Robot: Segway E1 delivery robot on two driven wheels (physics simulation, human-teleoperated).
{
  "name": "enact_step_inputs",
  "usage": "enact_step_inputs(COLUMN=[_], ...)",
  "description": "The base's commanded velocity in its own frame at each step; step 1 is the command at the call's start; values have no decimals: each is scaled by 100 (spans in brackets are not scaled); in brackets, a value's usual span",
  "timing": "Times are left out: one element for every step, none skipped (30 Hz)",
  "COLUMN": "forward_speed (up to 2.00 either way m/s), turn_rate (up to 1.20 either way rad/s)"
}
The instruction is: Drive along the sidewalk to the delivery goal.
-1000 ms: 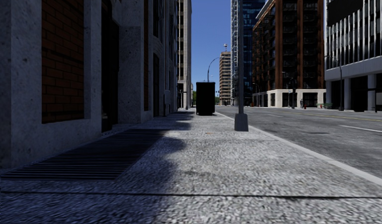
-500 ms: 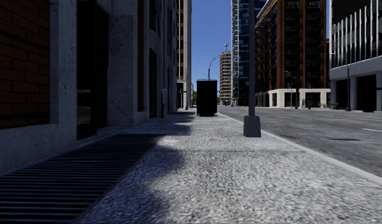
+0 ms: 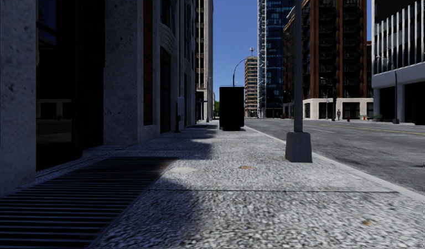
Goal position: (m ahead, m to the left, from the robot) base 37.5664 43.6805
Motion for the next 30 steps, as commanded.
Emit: enact_step_inputs(forward_speed=[200,200,200,200,200,200,200,200,200,200,200,200,200,200,200,200,200,200,200,200,200,200,200,200,200,200,200,200,200,200], turn_rate=[0,0,0,0,0,0,0,0,0,0,0,0,0,0,0,0,0,0,0,4,4,12,23,27,27,29,31,33,33,33])
